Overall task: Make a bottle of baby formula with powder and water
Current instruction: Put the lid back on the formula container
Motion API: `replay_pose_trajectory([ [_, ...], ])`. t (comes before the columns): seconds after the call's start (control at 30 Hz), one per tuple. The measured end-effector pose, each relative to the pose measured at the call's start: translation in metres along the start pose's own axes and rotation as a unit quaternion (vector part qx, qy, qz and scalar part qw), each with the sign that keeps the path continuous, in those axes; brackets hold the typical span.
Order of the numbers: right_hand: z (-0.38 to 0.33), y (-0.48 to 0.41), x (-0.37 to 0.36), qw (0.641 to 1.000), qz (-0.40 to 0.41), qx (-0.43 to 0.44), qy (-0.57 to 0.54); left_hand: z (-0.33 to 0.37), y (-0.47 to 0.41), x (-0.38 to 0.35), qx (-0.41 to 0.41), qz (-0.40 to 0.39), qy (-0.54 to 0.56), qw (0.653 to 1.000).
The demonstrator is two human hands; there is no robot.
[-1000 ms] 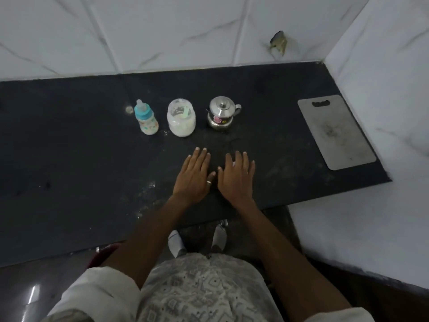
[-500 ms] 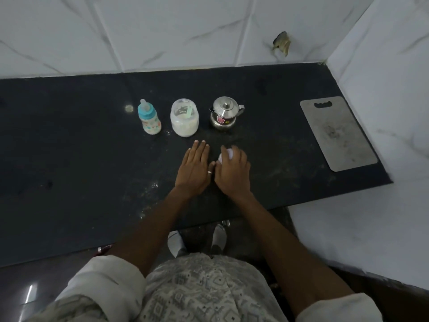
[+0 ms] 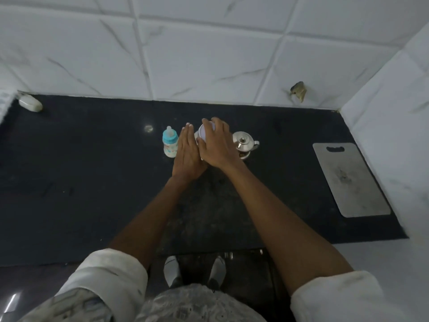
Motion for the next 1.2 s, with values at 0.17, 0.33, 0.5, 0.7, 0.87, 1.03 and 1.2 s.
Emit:
replay_pose_trajectory([
  [0.17, -0.003, -0.025, -0.008, 0.998, -0.068, -0.004, -0.016, -0.014, -0.019, -0.001, 0.038, -0.043, 0.085, 0.995],
  [0.33, 0.000, -0.032, -0.020, 0.993, -0.120, -0.006, -0.015, -0.022, -0.018, -0.008, 0.034, -0.046, 0.160, 0.985],
  [0.5, -0.001, -0.029, -0.028, 0.993, -0.119, -0.004, -0.002, -0.022, -0.015, -0.010, 0.088, -0.030, 0.218, 0.971],
  [0.7, -0.001, -0.030, -0.023, 0.994, -0.112, 0.001, -0.005, -0.022, -0.026, -0.009, 0.104, -0.036, 0.226, 0.968],
  [0.87, -0.004, -0.032, -0.021, 0.994, -0.110, 0.005, 0.000, -0.022, -0.028, -0.011, 0.113, -0.030, 0.228, 0.967],
  [1.03, 0.001, -0.039, -0.015, 0.988, -0.155, -0.001, -0.022, -0.022, -0.030, -0.012, 0.114, -0.023, 0.223, 0.968],
  [1.2, -0.002, -0.038, -0.017, 0.993, -0.117, -0.023, 0.018, -0.025, -0.031, -0.014, 0.122, -0.017, 0.218, 0.968],
])
Point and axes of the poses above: each hand's wrist, its own y-axis away from the middle knuckle, its own x-axis out of the back of the hand, z = x × y, the point moved 1 cm from there along -y, towards the middle knuckle, and after that the axes turned 1 degree about -z, right-handed, at the moved point
